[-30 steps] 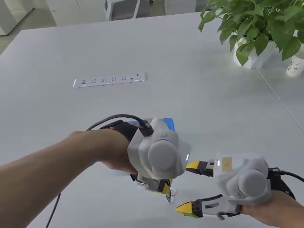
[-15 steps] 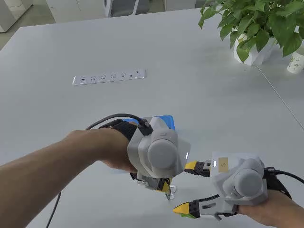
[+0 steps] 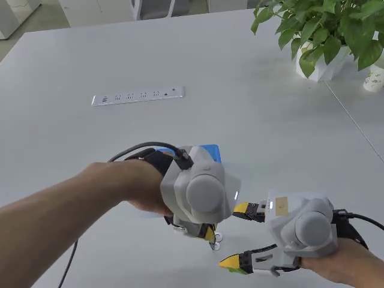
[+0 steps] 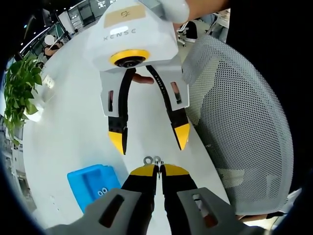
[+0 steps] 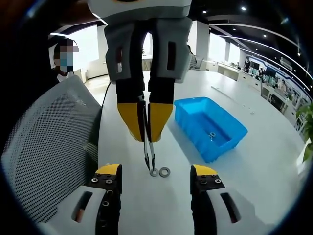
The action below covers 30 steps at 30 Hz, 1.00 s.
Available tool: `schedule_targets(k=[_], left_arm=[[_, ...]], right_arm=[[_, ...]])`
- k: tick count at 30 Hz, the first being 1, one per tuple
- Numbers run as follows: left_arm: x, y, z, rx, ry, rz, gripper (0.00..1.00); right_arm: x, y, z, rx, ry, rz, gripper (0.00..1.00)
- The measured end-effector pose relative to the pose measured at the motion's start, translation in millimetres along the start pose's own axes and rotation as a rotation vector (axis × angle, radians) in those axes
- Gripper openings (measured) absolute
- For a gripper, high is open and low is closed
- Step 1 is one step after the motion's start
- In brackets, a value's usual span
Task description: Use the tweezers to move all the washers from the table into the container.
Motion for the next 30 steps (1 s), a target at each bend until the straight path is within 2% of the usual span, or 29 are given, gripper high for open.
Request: schedule_targets(k=[20, 25, 30], left_arm=[[0.5, -1.5, -2.1, 0.001, -0.012, 0.0, 0.07], [0.8, -1.1, -2.4, 0.004, -0.014, 0.002, 0.07], [1.4, -1.0, -2.4, 0.007, -0.017, 0.004, 0.07]], right_arm=[[-2.9, 1.7, -7.6, 0.006, 0.014, 0.006, 0.54], [-5.4, 3.5, -14.3, 0.0, 0.017, 0.027, 0.47], [-7.5, 4.3, -22.4, -0.01, 0.02, 0.066, 0.31]])
Point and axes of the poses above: the centre of the closed fingertips' face, and the gripper's own axes: z roughly backward along the fingers, x roughly to its right, y roughly out of its top, the point moved 3 cm from there along z, roughly backward along the fingers, and after that the axes turned 8 degrees about z, right-handed, at the moved point
